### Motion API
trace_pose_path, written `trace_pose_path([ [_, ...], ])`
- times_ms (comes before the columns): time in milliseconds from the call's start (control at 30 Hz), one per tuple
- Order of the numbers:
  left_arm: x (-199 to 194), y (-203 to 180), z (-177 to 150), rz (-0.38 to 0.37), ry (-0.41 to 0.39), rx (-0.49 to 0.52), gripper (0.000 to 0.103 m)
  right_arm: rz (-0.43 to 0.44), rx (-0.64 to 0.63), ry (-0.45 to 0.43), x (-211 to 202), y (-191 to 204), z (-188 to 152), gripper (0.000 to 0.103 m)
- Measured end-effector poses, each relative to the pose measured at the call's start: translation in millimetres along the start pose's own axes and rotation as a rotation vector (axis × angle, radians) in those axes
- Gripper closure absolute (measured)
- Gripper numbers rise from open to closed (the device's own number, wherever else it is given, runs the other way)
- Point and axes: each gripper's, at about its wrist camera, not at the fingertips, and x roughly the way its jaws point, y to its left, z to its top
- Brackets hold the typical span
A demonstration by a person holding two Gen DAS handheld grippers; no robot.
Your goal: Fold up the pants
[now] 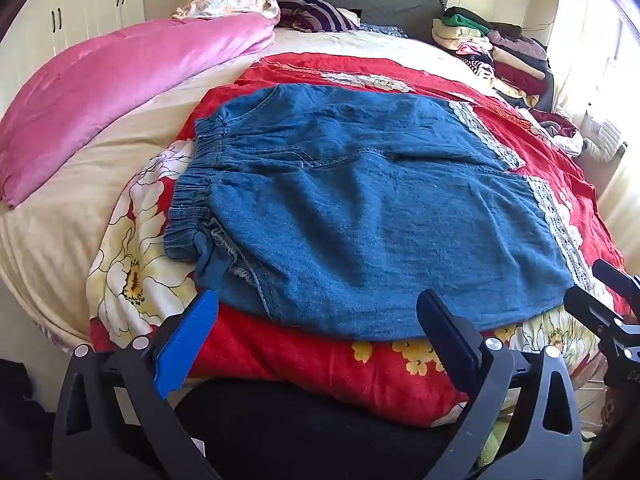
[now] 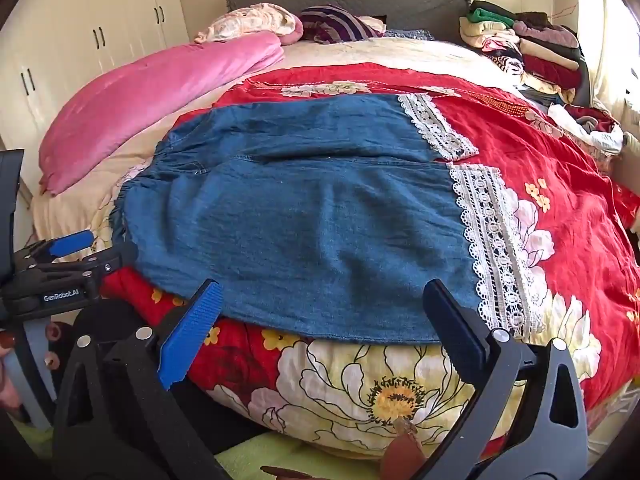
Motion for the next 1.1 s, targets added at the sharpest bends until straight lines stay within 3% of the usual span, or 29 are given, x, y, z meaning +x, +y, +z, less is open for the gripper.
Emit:
trace_pose_path([
  [1100,-0.9,-3.6,-3.8,0.003,0.008,0.007,0.004,-0.047,-0.035,-0.027,-2.7,1.2,2.8,0.008],
])
